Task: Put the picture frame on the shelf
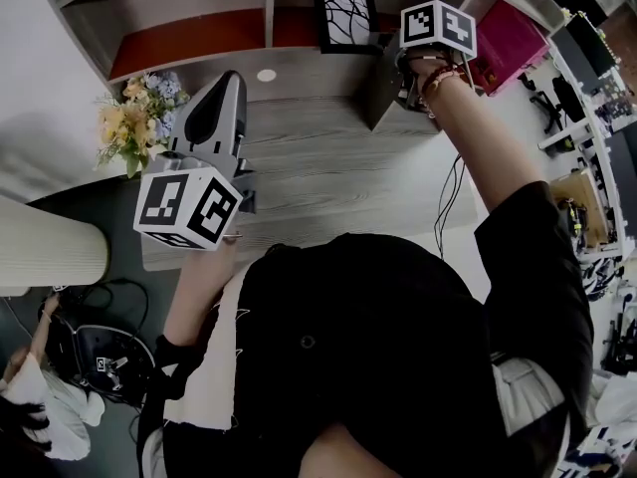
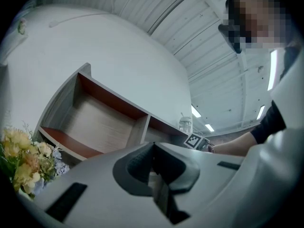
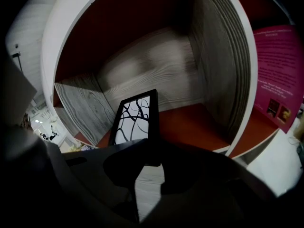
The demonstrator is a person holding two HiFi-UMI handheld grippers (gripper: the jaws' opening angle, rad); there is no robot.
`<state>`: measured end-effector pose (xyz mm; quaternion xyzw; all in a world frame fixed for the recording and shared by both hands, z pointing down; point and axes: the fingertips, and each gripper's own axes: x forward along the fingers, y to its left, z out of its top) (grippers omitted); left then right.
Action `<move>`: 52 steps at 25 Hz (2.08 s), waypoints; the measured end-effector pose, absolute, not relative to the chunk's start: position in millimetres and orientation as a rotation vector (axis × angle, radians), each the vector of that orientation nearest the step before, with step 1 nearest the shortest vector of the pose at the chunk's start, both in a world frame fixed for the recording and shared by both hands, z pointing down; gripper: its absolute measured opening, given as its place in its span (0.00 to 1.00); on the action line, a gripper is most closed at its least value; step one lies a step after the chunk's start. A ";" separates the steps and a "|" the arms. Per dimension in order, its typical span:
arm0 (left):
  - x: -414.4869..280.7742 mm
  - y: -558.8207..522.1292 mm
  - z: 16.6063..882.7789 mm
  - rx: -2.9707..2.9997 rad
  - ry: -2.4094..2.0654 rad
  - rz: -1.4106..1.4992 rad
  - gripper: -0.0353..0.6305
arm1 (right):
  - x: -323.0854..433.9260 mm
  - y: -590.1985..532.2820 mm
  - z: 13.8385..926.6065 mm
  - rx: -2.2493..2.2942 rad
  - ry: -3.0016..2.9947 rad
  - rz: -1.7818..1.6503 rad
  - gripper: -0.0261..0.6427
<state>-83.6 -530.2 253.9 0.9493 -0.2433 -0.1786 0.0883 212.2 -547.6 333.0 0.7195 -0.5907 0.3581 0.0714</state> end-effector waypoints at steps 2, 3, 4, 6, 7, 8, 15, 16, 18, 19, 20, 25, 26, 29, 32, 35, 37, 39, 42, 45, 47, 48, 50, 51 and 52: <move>-84.5 -530.0 252.5 2.826 -0.724 -0.537 0.07 | 212.7 -548.4 332.3 2.172 -1.771 1.077 0.16; -84.7 -529.9 252.1 2.826 -0.724 -0.538 0.07 | 213.1 -548.7 332.0 2.178 -1.769 1.079 0.16; -84.9 -529.9 251.8 2.825 -0.725 -0.539 0.07 | 213.5 -549.0 331.9 2.184 -1.765 1.081 0.16; -85.4 -529.8 251.7 2.823 -0.727 -0.540 0.07 | 214.3 -549.8 331.6 2.196 -1.756 1.082 0.16; -85.7 -529.8 251.8 2.822 -0.727 -0.540 0.07 | 214.6 -550.1 331.5 2.199 -1.753 1.081 0.16; -85.9 -529.9 252.0 2.822 -0.727 -0.540 0.07 | 214.8 -550.2 331.5 2.200 -1.751 1.078 0.16; -83.7 -531.8 252.0 2.827 -0.718 -0.536 0.07 | 215.1 -550.5 331.5 2.222 -1.721 1.076 0.16; -82.7 -531.4 251.7 2.830 -0.713 -0.534 0.07 | 215.0 -550.2 331.9 2.230 -1.711 1.080 0.16; -80.8 -531.6 250.8 2.836 -0.704 -0.533 0.07 | 215.6 -550.1 331.7 2.251 -1.687 1.084 0.16; -80.3 -532.0 250.1 2.838 -0.702 -0.536 0.07 | 216.0 -550.5 330.4 2.260 -1.674 1.078 0.16; -80.3 -532.3 249.7 2.837 -0.702 -0.539 0.07 | 216.2 -550.7 329.1 2.267 -1.663 1.069 0.16; -83.1 -532.7 250.1 2.833 -0.708 -0.544 0.07 | 215.8 -547.8 332.3 2.277 -1.644 1.061 0.16; -83.3 -533.3 248.9 2.835 -0.709 -0.547 0.07 | 215.9 -548.1 331.8 2.279 -1.644 1.059 0.16; -83.5 -534.2 246.2 2.837 -0.712 -0.556 0.07 | 216.0 -548.3 330.0 2.293 -1.643 1.056 0.16; -83.9 -533.8 246.8 2.835 -0.714 -0.555 0.07 | 216.4 -545.4 331.9 2.310 -1.637 1.067 0.16; -84.2 -534.0 245.8 2.836 -0.716 -0.557 0.07 | 216.3 -545.8 330.8 2.323 -1.636 1.062 0.16; -84.6 -533.6 245.8 2.837 -0.716 -0.558 0.07 | 216.1 -545.9 331.0 2.324 -1.636 1.065 0.16; -84.8 -533.4 246.0 2.838 -0.718 -0.559 0.07 | 216.3 -545.2 331.7 2.324 -1.635 1.074 0.16; -85.3 -533.0 247.7 2.836 -0.722 -0.556 0.07 | 216.6 -544.2 332.7 2.326 -1.632 1.085 0.16; -85.2 -533.6 248.9 2.833 -0.722 -0.552 0.07 | 216.8 -545.2 331.7 2.316 -1.637 1.102 0.16; -85.8 -534.6 249.2 2.831 -0.726 -0.554 0.07 | 216.8 -545.7 331.7 2.310 -1.642 1.117 0.16; -86.0 -535.2 249.4 2.830 -0.728 -0.555 0.07 | 216.8 -545.9 332.0 2.308 -1.646 1.127 0.16; -85.9 -536.1 249.5 2.829 -0.729 -0.556 0.07 | 216.4 -545.9 332.2 2.302 -1.655 1.139 0.16; -85.6 -536.4 249.6 2.829 -0.729 -0.555 0.07 | 216.2 -545.6 332.2 2.299 -1.657 1.136 0.16; -85.2 -536.5 249.7 2.829 -0.728 -0.555 0.07 | 216.1 -545.3 332.1 2.297 -1.658 1.130 0.16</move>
